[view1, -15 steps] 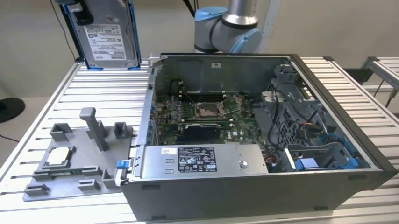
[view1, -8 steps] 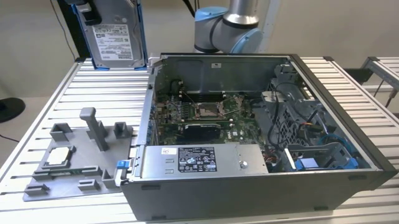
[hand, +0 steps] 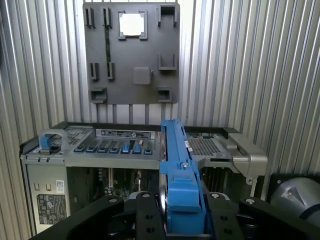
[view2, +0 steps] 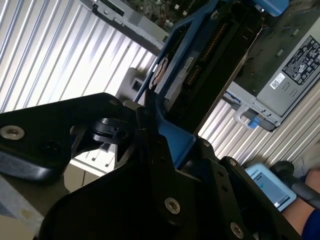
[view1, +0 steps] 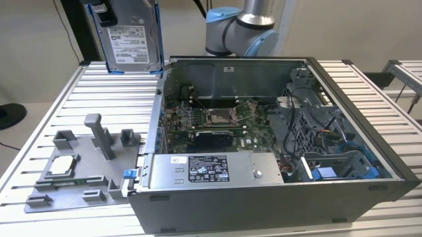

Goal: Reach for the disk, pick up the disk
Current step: 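Pick up the disk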

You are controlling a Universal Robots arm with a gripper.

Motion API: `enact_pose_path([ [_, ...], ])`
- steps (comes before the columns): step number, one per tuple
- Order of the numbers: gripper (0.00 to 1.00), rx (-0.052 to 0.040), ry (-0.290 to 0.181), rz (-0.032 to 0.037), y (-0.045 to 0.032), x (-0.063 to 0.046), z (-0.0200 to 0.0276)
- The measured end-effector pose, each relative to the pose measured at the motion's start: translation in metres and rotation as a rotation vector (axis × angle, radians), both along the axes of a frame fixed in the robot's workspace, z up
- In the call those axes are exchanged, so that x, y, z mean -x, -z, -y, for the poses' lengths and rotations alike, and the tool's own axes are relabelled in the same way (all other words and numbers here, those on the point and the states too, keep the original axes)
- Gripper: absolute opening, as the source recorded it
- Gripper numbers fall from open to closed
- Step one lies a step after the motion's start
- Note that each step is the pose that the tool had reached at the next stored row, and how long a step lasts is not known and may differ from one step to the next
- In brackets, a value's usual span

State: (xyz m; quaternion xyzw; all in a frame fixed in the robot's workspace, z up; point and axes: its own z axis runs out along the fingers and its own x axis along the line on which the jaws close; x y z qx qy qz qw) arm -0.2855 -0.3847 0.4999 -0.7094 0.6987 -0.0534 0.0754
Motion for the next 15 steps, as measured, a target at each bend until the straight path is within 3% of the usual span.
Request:
enact_pose_path([
  [15, 0.00, 0.0000, 0.000, 0.0000, 0.0000, -0.027, 0.0000],
])
